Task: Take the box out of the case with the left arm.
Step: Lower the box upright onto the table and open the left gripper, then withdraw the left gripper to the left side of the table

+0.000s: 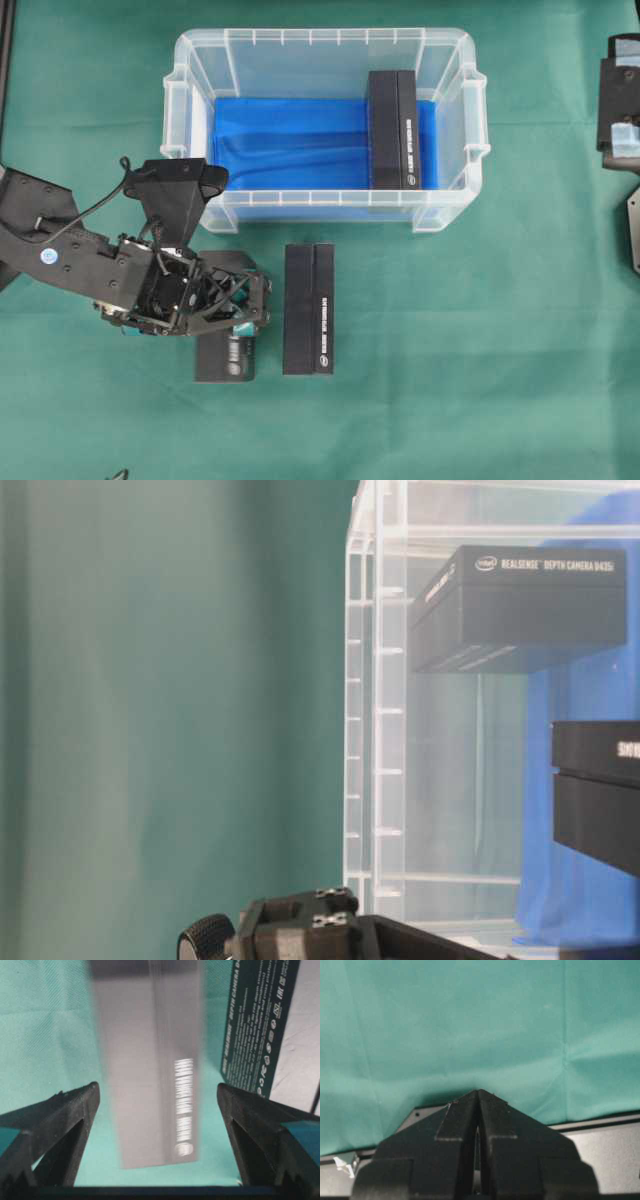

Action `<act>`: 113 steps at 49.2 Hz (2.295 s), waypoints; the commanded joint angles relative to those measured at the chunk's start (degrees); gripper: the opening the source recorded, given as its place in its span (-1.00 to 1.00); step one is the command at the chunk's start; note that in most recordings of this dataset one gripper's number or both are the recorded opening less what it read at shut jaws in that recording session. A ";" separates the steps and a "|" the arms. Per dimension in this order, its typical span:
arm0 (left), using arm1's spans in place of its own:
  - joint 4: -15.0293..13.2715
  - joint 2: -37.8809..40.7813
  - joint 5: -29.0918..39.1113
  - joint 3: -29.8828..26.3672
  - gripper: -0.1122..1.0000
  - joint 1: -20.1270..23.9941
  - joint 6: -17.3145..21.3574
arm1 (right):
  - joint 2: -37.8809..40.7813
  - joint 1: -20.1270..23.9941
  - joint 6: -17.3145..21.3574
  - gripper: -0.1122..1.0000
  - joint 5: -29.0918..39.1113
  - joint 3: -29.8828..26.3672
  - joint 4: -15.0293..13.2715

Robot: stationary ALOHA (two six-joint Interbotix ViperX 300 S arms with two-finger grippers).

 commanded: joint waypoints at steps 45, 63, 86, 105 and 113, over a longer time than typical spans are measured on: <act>0.44 -9.84 10.63 -9.14 0.92 0.35 2.29 | -0.26 0.00 -0.18 -0.80 -0.18 -0.26 -0.09; 0.18 -16.17 12.39 -2.55 0.92 -1.23 3.60 | -0.26 0.00 0.00 -0.81 -0.18 -0.26 -0.09; 0.00 -28.56 18.28 6.94 0.92 -2.99 3.52 | -0.26 0.00 0.09 -0.81 -0.09 -0.26 -0.09; 0.09 -29.71 19.69 7.38 0.92 1.23 4.92 | -0.18 0.00 0.26 -0.81 -0.18 -0.26 0.09; 0.09 -31.11 20.48 8.17 0.92 7.03 11.43 | -0.18 0.00 0.44 -0.81 -0.18 -0.26 0.18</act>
